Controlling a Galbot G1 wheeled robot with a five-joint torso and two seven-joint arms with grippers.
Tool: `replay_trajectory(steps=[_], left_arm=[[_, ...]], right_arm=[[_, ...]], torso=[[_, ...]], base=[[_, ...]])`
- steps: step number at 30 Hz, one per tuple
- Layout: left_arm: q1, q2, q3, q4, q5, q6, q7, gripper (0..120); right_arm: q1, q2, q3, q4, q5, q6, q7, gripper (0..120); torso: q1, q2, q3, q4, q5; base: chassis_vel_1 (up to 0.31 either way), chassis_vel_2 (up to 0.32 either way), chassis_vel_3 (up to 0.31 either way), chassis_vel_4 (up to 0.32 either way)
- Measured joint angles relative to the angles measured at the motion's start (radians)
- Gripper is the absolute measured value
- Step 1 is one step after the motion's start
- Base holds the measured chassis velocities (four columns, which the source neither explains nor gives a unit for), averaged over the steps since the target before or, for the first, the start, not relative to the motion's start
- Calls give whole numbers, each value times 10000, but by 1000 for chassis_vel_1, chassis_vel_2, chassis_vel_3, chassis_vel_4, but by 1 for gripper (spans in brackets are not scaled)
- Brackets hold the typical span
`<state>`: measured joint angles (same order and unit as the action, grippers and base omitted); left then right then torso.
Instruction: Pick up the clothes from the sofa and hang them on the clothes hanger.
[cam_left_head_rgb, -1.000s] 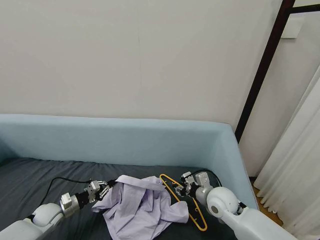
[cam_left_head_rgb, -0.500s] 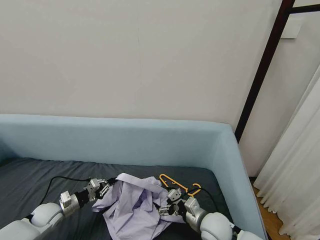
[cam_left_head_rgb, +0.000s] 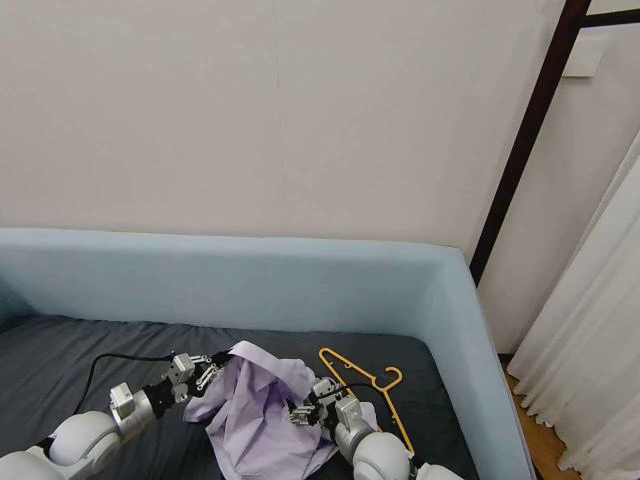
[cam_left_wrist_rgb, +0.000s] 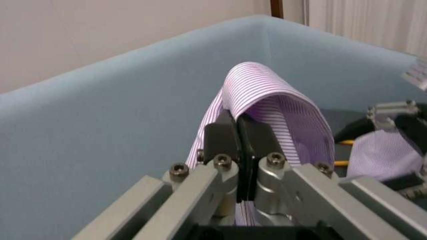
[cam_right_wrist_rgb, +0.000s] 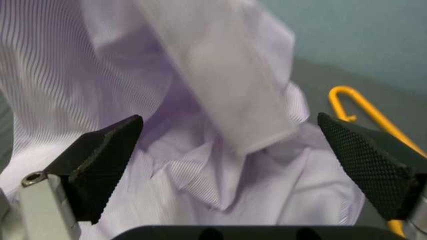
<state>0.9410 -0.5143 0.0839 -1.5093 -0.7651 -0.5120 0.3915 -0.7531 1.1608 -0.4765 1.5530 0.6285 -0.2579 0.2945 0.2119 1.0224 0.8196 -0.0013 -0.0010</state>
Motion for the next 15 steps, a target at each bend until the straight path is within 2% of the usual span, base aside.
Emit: replay_trajectory(steps=[5,13,15], left_arm=[[2,-23,-2,-105,-32,43,-99,0],[234,72,-163,-287,-36,47,-109,0],[233,75,-171,-282,-35,47,-108,0]], right_arm=[[-74,326,-51,-308,98,-55,380,100],[-38,853,514,-918,511,-27,982,100],[-36,897,528,-958,610,-21,1020,93]], torso=[[1,0,-1,-1,0],[0,0,0,0,1],[0,0,0,0,1]], base=[[0,0,0,0],[0,0,0,0],[0,0,0,0]])
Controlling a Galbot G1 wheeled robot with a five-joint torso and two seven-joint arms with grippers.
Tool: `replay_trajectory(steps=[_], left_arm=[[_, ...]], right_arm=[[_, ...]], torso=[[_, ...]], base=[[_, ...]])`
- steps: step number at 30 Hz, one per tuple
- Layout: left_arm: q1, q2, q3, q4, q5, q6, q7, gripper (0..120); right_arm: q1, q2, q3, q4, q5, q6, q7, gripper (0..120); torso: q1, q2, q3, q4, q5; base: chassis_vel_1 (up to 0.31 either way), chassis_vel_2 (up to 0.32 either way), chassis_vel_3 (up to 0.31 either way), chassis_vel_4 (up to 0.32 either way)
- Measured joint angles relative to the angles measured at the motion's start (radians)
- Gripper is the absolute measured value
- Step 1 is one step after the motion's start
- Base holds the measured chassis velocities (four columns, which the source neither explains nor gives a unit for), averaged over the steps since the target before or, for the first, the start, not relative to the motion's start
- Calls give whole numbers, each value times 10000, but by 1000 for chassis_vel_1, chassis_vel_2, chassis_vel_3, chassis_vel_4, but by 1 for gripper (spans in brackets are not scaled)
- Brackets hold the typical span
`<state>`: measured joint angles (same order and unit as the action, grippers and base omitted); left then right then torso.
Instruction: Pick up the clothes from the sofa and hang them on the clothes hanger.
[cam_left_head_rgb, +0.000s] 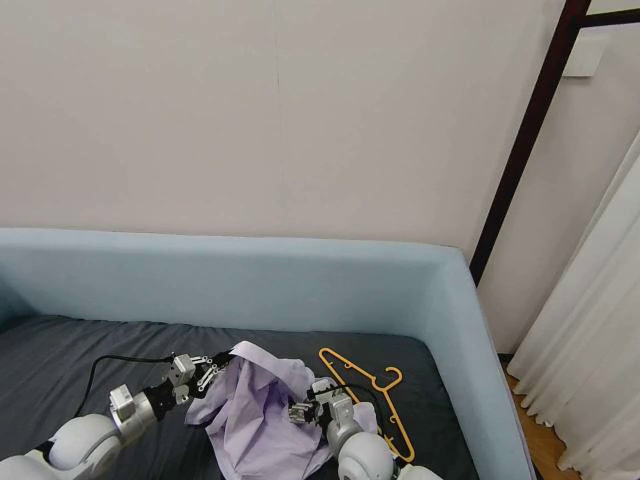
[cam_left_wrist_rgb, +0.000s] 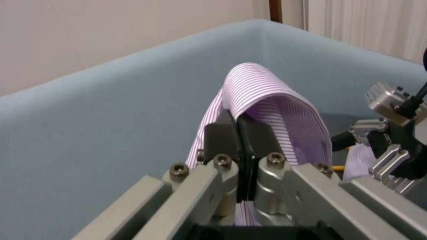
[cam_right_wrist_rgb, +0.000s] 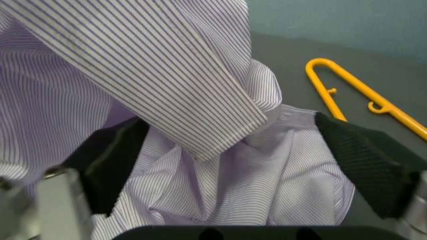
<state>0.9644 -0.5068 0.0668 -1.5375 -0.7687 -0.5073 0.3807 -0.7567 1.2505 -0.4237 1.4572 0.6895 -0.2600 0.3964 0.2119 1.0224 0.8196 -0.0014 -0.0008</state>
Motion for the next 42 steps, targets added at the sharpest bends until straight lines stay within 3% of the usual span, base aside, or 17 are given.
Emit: replay_trajectory(steps=[26,34,37,42], left_arm=[[278,-129,-79,39,-19,-54,222,0],[374,-114,-207,163,44,-163,315,0],[353,-95,-202,356,447,-354,170,0],[329,-218,-61,587,920,-440,-94,19]], right_arm=[[98,-520,-205,176,-852,447,-251,0],[96,-1122,-234,993,-613,418,-634,0],[170,-1790,-418,1992,-318,-283,-937,0],[518,-2520,-734,3255,346,-1527,-964,0]], torso=[[0,0,0,0,0],[0,-1,0,1,0],[0,0,-1,0,2],[0,0,0,-1,1]], base=[[0,0,0,0],[0,0,0,0],[0,0,0,0],[0,0,0,0]])
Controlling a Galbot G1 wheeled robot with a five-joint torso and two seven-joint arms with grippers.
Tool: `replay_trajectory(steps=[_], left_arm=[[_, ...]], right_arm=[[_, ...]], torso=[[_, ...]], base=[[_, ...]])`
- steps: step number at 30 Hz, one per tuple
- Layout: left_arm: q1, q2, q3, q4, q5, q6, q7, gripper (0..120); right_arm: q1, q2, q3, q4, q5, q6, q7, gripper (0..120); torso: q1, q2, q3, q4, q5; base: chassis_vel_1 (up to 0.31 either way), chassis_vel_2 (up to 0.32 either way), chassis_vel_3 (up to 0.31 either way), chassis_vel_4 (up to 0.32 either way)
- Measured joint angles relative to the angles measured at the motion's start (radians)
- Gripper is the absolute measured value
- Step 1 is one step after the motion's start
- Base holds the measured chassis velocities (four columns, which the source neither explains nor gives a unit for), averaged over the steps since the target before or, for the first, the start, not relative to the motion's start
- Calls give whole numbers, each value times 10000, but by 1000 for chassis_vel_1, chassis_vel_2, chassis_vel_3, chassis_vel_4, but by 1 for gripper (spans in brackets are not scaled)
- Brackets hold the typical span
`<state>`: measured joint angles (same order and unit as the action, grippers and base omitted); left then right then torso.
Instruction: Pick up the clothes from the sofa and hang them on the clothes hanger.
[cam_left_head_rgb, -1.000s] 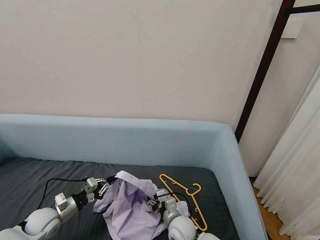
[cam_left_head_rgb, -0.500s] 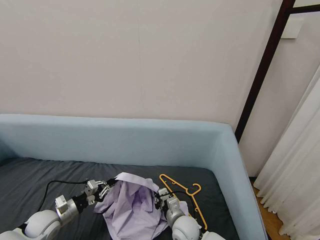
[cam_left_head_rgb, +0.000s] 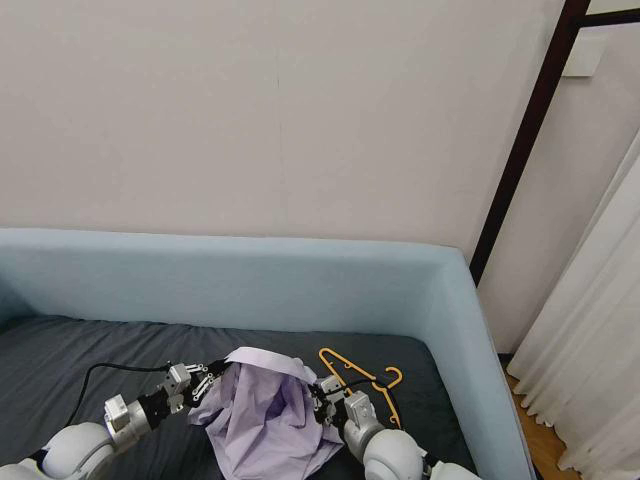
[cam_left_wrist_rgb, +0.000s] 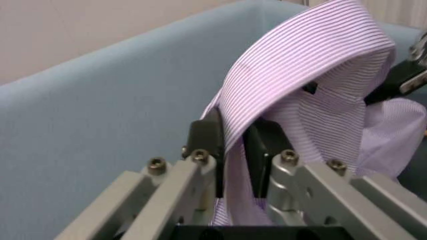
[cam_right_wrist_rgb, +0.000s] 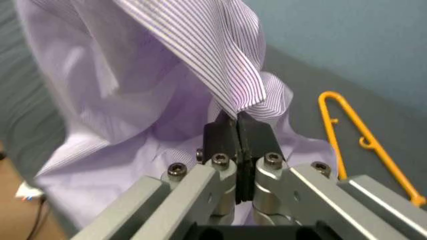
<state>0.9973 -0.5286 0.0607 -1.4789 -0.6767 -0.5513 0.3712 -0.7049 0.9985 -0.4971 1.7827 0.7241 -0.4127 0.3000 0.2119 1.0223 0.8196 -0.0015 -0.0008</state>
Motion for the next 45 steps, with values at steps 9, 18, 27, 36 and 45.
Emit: replay_trajectory(steps=[9,18,27,36,45], left_arm=[[240,-486,77,323,541,-331,-56,51],[1238,-769,-320,463,964,-801,116,86],[3299,-2188,-1343,556,1567,-1493,-137,100],[3129,-3281,-1361,1092,1843,-1457,-2102,100],[2572,-3855,-1032,1518,1449,-1009,-2553,100]], right_arm=[[759,-27,708,738,3105,-1128,1339,0],[1289,-62,1043,910,4500,-1797,2177,0],[1939,170,1101,683,5408,-2098,2922,0],[1660,-220,1424,874,5531,-2111,2953,0],[1374,-536,1704,1224,5525,-2111,2932,0]], torso=[[1,0,0,3,-1],[0,0,0,-1,1],[1,0,-1,2,-1],[0,0,-1,0,2],[0,0,0,2,1]], base=[[0,0,0,0],[0,0,0,0],[0,0,0,0],[0,0,0,0],[0,0,0,0]])
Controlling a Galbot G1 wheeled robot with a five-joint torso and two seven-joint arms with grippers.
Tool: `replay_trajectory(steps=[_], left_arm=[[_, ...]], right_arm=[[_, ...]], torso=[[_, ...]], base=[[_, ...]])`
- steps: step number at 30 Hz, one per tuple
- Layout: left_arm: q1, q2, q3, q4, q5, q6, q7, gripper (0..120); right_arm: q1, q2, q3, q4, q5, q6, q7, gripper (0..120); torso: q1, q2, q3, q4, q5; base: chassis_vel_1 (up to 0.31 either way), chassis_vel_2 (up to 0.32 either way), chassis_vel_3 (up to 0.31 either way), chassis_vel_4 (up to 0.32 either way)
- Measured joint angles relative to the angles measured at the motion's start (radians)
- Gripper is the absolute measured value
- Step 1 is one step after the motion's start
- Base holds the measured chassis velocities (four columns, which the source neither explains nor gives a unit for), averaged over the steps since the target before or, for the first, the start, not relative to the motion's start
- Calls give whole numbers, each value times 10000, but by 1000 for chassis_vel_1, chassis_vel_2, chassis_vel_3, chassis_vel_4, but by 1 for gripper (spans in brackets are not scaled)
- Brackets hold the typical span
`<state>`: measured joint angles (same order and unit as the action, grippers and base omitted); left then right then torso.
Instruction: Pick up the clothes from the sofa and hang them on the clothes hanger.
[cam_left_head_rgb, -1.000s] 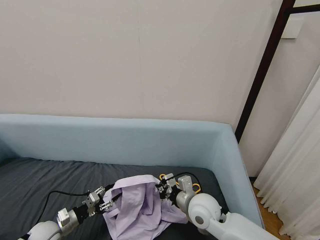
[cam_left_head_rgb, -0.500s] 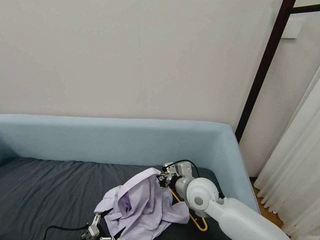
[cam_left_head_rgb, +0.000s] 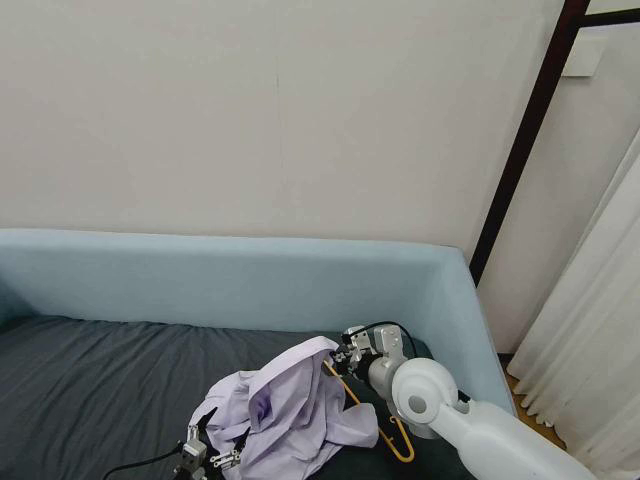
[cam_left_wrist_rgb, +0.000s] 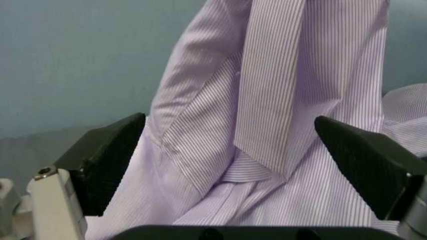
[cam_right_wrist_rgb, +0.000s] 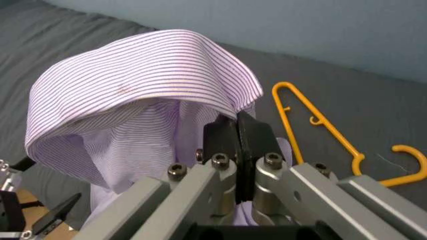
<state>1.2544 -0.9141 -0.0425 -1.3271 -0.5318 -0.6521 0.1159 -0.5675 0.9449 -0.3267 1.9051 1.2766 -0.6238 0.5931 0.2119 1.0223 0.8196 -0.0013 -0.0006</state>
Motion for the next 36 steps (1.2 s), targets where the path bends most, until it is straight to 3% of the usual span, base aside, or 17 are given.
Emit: replay_trajectory(steps=[12,19,27,33,36], left_arm=[[-664,-997,511,934,151,46,83,94],[-1091,-1536,599,1289,109,123,76,72],[-1033,-1272,720,1389,109,131,54,38],[-994,-1245,683,1412,112,115,52,22],[-987,-1265,669,1437,122,105,49,7]], right_arm=[[-226,-270,160,282,91,8,37,0],[-255,-307,153,293,95,12,72,0],[-232,-318,200,150,144,17,82,0],[-221,-266,202,74,145,21,81,0],[-201,-217,190,55,145,24,82,0]], torso=[[1,0,0,0,-2],[0,0,0,-2,-1],[0,0,0,1,-1],[1,0,1,0,-2],[1,0,0,0,-2]], base=[[0,0,0,0],[0,0,0,0],[0,0,0,0],[0,0,0,0],[0,0,0,0]])
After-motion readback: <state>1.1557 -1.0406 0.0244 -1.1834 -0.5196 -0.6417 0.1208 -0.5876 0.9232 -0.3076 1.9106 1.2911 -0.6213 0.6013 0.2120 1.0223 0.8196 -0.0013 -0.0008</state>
